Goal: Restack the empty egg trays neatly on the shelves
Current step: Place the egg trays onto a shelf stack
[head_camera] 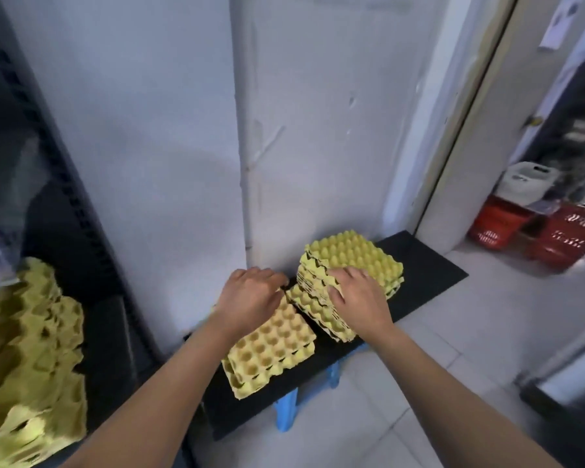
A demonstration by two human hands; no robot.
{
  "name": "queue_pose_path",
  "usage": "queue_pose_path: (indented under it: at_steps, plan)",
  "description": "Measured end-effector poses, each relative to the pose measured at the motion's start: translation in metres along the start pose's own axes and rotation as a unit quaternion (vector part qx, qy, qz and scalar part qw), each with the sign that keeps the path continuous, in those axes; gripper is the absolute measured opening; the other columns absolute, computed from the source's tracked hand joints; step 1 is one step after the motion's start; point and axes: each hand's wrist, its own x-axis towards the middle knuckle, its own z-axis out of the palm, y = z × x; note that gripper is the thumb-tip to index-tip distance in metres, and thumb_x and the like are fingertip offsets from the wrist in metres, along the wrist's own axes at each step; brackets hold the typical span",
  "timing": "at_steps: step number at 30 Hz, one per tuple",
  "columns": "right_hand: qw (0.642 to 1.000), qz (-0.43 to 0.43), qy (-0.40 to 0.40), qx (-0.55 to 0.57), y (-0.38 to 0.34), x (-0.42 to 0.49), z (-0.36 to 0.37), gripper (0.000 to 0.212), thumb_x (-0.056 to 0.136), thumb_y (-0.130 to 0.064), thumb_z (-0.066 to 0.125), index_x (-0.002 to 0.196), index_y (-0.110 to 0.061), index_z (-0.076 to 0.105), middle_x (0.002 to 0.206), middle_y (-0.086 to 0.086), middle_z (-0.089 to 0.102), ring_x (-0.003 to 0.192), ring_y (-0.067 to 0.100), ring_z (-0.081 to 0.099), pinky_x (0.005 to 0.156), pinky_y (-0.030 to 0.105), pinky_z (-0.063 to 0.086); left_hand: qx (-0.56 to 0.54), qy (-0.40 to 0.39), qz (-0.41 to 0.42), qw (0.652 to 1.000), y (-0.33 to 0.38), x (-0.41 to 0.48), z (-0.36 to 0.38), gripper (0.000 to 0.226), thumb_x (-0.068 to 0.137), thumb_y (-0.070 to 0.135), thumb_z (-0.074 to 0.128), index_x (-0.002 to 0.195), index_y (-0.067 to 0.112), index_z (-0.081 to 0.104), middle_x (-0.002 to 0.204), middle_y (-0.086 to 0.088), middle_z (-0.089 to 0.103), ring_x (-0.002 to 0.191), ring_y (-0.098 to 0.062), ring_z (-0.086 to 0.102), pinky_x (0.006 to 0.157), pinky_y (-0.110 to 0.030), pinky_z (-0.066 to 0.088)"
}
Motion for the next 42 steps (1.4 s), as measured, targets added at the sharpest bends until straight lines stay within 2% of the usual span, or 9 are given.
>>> queue_pose_path:
  at_steps: [9, 17, 22, 26, 33, 35, 37, 40, 42]
  plan:
    - [0.989, 0.096, -0.108, -0.027, 0.125, 0.070, 0.023, 0.040, 0.099, -0.036, 0.043, 0.137, -0.025, 0.046, 0.133, 0.000, 0.053, 0.123, 0.023, 0.048, 0.094, 0.034, 0.041, -0.041, -0.117, 0.001, 0.992, 0.020, 0.146, 0.086, 0.034, 0.097, 0.033, 0.039, 0.130, 0.029, 0.048, 0.123, 0.004, 0.055, 0.119, -0.018, 0.047, 0.095, -0.034, 0.034]
    - [0.977, 0.098, -0.189, -0.010, 0.237, 0.131, 0.069, 0.041, 0.099, -0.037, 0.042, 0.138, -0.026, 0.044, 0.133, 0.001, 0.051, 0.123, 0.024, 0.046, 0.094, 0.037, 0.043, -0.079, -0.217, -0.118, 0.966, 0.043, 0.233, 0.194, 0.037, 0.096, 0.033, 0.043, 0.133, 0.030, 0.045, 0.126, 0.005, 0.055, 0.118, -0.018, 0.050, 0.090, -0.036, 0.043]
    - [0.965, 0.056, -0.257, 0.016, 0.299, 0.170, 0.102, 0.040, 0.099, -0.034, 0.041, 0.138, -0.026, 0.044, 0.134, 0.002, 0.050, 0.123, 0.025, 0.045, 0.096, 0.038, 0.042, -0.138, -0.276, -0.265, 0.913, 0.056, 0.270, 0.256, 0.039, 0.096, 0.032, 0.044, 0.134, 0.027, 0.043, 0.129, 0.000, 0.052, 0.118, -0.021, 0.049, 0.090, -0.034, 0.045]
    - [0.959, 0.035, -0.279, 0.037, 0.330, 0.195, 0.129, 0.039, 0.099, -0.033, 0.040, 0.137, -0.024, 0.045, 0.132, 0.004, 0.050, 0.120, 0.026, 0.047, 0.092, 0.038, 0.043, -0.248, -0.265, -0.414, 0.835, 0.060, 0.292, 0.296, 0.040, 0.093, 0.029, 0.049, 0.131, 0.018, 0.047, 0.125, -0.006, 0.055, 0.112, -0.024, 0.053, 0.086, -0.032, 0.047]
    - [0.947, 0.037, -0.314, 0.062, 0.355, 0.219, 0.181, 0.040, 0.099, -0.033, 0.042, 0.138, -0.022, 0.044, 0.133, 0.005, 0.050, 0.121, 0.027, 0.047, 0.096, 0.039, 0.043, -0.313, -0.251, -0.552, 0.731, 0.058, 0.313, 0.354, 0.040, 0.090, 0.028, 0.055, 0.124, 0.008, 0.051, 0.112, -0.011, 0.060, 0.094, -0.025, 0.056, 0.065, -0.027, 0.038]
    - [0.944, 0.045, -0.319, 0.071, 0.361, 0.220, 0.193, 0.041, 0.099, -0.033, 0.043, 0.138, -0.022, 0.045, 0.133, 0.005, 0.051, 0.123, 0.027, 0.046, 0.097, 0.040, 0.042, -0.322, -0.243, -0.573, 0.713, 0.060, 0.316, 0.367, 0.031, 0.090, 0.029, 0.055, 0.113, 0.007, 0.057, 0.088, -0.006, 0.059, 0.071, -0.018, 0.055, 0.054, -0.025, 0.038]
    - [0.939, 0.057, -0.329, 0.082, 0.366, 0.219, 0.203, 0.041, 0.098, -0.032, 0.044, 0.138, -0.022, 0.045, 0.132, 0.006, 0.051, 0.125, 0.026, 0.045, 0.099, 0.041, 0.043, -0.320, -0.223, -0.594, 0.704, 0.063, 0.317, 0.375, 0.028, 0.090, 0.032, 0.055, 0.106, 0.009, 0.059, 0.077, -0.002, 0.056, 0.061, -0.015, 0.052, 0.049, -0.024, 0.036]
    - [0.929, 0.087, -0.345, 0.104, 0.373, 0.219, 0.215, 0.040, 0.098, -0.033, 0.045, 0.136, -0.023, 0.047, 0.132, 0.005, 0.050, 0.122, 0.025, 0.049, 0.096, 0.041, 0.046, -0.316, -0.205, -0.612, 0.695, 0.063, 0.317, 0.379, 0.026, 0.086, 0.031, 0.057, 0.098, 0.008, 0.060, 0.079, -0.006, 0.060, 0.067, -0.022, 0.058, 0.060, -0.029, 0.048]
    - [0.922, 0.110, -0.351, 0.119, 0.375, 0.220, 0.218, 0.040, 0.097, -0.033, 0.046, 0.135, -0.023, 0.048, 0.133, 0.006, 0.048, 0.116, 0.025, 0.054, 0.093, 0.042, 0.049, -0.319, -0.199, -0.614, 0.694, 0.063, 0.320, 0.374, 0.026, 0.084, 0.030, 0.058, 0.098, 0.008, 0.058, 0.085, -0.008, 0.060, 0.072, -0.024, 0.058, 0.062, -0.031, 0.048]
